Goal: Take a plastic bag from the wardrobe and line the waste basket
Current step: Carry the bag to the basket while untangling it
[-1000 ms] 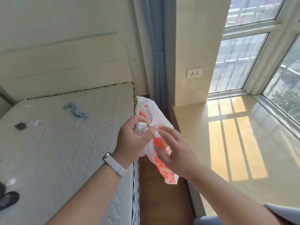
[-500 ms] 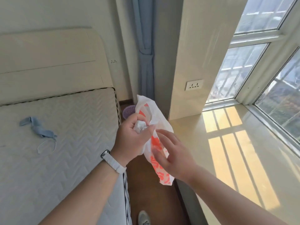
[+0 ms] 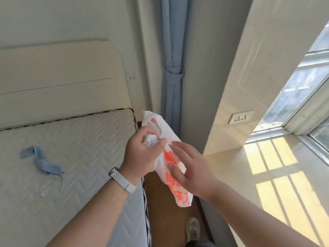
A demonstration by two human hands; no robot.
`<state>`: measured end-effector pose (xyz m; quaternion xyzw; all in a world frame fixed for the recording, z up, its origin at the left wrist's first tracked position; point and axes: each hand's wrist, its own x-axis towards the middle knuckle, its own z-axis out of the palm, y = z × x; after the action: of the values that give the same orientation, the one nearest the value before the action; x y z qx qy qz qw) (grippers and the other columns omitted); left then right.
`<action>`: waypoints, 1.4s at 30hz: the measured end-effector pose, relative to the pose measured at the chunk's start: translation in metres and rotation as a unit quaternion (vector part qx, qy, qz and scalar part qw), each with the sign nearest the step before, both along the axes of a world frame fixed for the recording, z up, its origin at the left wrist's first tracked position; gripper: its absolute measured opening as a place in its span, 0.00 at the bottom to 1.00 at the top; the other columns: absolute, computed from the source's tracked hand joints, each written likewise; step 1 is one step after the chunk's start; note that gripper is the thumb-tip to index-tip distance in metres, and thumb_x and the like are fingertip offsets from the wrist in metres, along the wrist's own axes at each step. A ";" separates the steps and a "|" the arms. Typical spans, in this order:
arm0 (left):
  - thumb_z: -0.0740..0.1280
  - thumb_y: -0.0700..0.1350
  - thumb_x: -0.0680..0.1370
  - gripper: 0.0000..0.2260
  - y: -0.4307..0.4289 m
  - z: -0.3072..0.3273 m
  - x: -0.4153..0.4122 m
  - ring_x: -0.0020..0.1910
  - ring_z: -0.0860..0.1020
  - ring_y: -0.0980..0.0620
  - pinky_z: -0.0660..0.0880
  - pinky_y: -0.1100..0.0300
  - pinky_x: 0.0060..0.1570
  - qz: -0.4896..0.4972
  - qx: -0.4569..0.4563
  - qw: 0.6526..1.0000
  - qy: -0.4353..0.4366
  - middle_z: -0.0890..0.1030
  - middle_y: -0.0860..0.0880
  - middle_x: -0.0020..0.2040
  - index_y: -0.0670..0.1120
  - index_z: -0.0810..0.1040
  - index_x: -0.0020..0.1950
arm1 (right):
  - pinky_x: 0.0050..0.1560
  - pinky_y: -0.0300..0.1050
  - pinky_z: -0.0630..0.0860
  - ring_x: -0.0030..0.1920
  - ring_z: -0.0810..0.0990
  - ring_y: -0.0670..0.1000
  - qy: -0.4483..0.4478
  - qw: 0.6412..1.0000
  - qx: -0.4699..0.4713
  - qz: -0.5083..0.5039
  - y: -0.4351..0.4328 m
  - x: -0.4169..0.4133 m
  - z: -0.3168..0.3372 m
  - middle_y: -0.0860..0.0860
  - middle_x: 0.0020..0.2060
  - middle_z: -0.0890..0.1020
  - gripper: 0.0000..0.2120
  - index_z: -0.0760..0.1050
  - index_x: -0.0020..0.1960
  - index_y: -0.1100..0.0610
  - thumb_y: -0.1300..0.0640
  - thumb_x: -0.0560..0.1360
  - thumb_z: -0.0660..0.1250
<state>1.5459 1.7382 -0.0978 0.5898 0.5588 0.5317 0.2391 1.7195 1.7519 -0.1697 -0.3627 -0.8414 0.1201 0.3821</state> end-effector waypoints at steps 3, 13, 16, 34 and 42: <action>0.75 0.39 0.72 0.08 0.035 -0.006 -0.014 0.33 0.75 0.59 0.71 0.70 0.34 0.012 -0.011 1.000 0.002 0.77 0.53 0.33 0.43 0.76 0.38 | 0.60 0.53 0.76 0.64 0.76 0.54 0.010 1.000 -0.005 0.027 0.044 -0.016 -0.015 0.53 0.64 0.77 0.20 0.72 0.68 0.57 0.49 0.79 0.64; 0.74 0.37 0.72 0.10 0.199 -0.009 -0.042 0.32 0.74 0.60 0.71 0.70 0.34 0.120 -0.067 0.990 0.007 0.77 0.57 0.32 0.45 0.75 0.36 | 0.62 0.50 0.74 0.65 0.75 0.51 0.035 0.993 -0.053 0.101 0.230 -0.065 -0.041 0.51 0.66 0.76 0.20 0.72 0.69 0.55 0.47 0.81 0.62; 0.74 0.36 0.72 0.10 0.243 -0.009 -0.045 0.32 0.74 0.60 0.70 0.71 0.34 0.140 -0.075 0.987 0.018 0.76 0.57 0.31 0.45 0.75 0.36 | 0.64 0.48 0.74 0.66 0.74 0.50 0.024 0.991 -0.070 0.112 0.277 -0.070 -0.045 0.50 0.67 0.76 0.20 0.71 0.70 0.52 0.44 0.82 0.59; 0.73 0.38 0.73 0.10 0.407 -0.059 -0.102 0.33 0.75 0.60 0.71 0.72 0.33 0.138 -0.134 0.981 -0.005 0.76 0.51 0.34 0.49 0.75 0.37 | 0.67 0.33 0.66 0.64 0.72 0.40 0.016 0.987 -0.142 0.069 0.425 -0.124 -0.092 0.45 0.64 0.78 0.21 0.74 0.67 0.52 0.42 0.81 0.58; 0.74 0.43 0.72 0.08 0.497 -0.117 -0.164 0.36 0.78 0.55 0.78 0.56 0.37 0.108 -0.188 0.974 -0.071 0.78 0.52 0.35 0.49 0.76 0.38 | 0.66 0.44 0.69 0.65 0.73 0.48 -0.051 0.974 -0.217 0.028 0.497 -0.163 -0.122 0.46 0.65 0.76 0.19 0.69 0.69 0.48 0.43 0.80 0.59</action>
<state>1.3815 2.2351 -0.2147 0.4310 0.6907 0.4807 0.3257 1.5567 2.2486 -0.2921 -0.4185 -0.8237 0.2919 0.2474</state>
